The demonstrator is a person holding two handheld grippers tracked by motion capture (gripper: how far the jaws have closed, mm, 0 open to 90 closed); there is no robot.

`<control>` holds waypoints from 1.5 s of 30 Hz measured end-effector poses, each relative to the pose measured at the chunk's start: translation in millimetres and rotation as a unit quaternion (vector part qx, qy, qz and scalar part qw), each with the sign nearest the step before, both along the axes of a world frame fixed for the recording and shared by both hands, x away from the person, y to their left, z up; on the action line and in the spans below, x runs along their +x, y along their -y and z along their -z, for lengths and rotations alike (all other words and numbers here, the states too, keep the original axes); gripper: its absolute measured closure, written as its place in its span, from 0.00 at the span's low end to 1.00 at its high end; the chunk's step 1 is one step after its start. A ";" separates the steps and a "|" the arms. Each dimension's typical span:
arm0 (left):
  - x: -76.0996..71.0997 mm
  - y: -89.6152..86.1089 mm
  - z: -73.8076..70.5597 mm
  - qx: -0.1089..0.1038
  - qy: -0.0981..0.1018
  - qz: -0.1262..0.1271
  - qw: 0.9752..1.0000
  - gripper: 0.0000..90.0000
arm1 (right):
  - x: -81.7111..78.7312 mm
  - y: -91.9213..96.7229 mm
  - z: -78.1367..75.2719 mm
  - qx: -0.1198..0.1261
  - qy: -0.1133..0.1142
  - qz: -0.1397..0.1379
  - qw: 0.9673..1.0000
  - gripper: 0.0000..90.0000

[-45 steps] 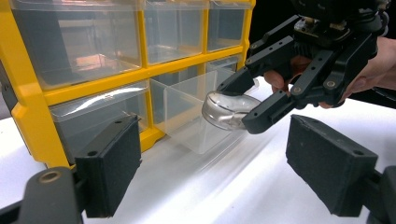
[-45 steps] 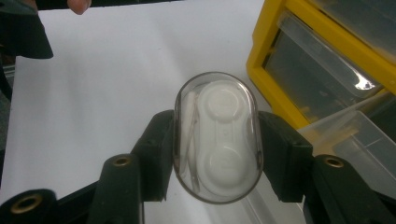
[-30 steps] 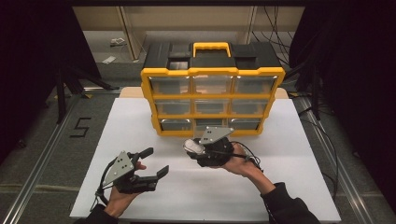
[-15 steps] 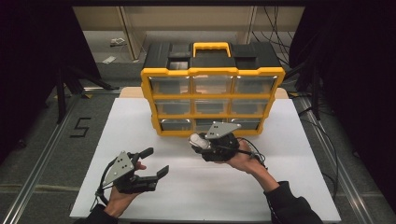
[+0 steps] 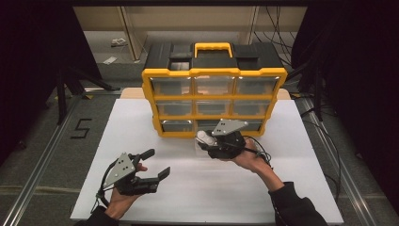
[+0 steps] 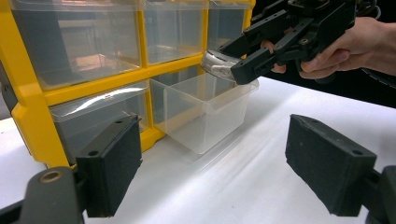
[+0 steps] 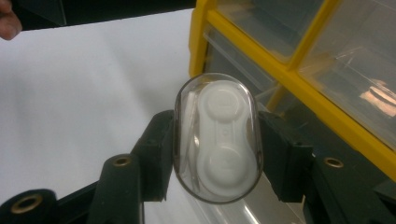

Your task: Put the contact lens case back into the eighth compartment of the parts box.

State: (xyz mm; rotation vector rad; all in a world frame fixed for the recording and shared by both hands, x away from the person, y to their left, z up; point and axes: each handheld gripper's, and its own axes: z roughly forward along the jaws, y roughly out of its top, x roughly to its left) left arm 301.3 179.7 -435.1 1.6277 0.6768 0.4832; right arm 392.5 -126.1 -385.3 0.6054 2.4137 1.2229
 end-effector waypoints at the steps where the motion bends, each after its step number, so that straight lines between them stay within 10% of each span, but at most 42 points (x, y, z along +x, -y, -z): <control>1: 0.1 0.0 0.0 0.000 0.000 0.000 1.000 0.20 | 0.8 1.1 -0.1 0.000 0.000 0.002 1.000 0.55; 45: 0.4 -0.3 0.1 0.000 -0.001 -0.001 1.000 0.20 | 24.5 31.7 10.8 -0.015 -0.011 0.063 0.998 0.55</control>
